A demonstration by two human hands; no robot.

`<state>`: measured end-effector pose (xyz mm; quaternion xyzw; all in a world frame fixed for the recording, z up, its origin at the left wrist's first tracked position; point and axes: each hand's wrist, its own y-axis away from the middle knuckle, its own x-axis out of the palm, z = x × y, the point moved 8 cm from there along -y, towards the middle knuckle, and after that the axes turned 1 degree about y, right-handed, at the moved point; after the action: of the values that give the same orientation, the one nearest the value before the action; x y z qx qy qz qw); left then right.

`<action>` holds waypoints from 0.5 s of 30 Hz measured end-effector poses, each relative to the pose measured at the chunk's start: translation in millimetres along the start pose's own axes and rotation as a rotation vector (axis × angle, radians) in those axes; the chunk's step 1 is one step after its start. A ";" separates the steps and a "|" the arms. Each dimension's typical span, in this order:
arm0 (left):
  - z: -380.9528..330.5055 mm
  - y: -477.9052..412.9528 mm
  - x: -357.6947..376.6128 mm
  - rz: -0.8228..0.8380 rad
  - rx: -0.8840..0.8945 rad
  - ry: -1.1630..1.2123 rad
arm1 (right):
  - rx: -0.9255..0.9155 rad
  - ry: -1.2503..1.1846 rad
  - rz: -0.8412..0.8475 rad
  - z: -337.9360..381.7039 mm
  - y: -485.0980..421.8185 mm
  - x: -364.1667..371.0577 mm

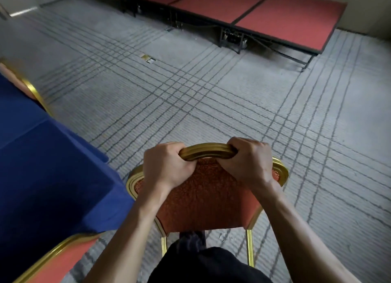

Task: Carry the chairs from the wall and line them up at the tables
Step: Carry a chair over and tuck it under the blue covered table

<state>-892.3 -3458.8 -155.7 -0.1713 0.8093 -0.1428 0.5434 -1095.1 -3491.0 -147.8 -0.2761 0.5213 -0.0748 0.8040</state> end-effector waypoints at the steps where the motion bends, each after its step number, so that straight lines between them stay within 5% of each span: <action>1: 7.7 -21.4 5.5 0.005 -0.009 0.010 | 0.000 -0.008 0.003 -0.8 -22.1 10.4; 15: 98.5 -263.1 44.4 -0.098 -0.035 -0.009 | -0.155 -0.103 -0.012 9.6 -277.9 133.7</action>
<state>-784.3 -3719.4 -119.1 -0.2208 0.8000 -0.1543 0.5361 -980.6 -3774.5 -106.5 -0.3442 0.4818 -0.0247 0.8055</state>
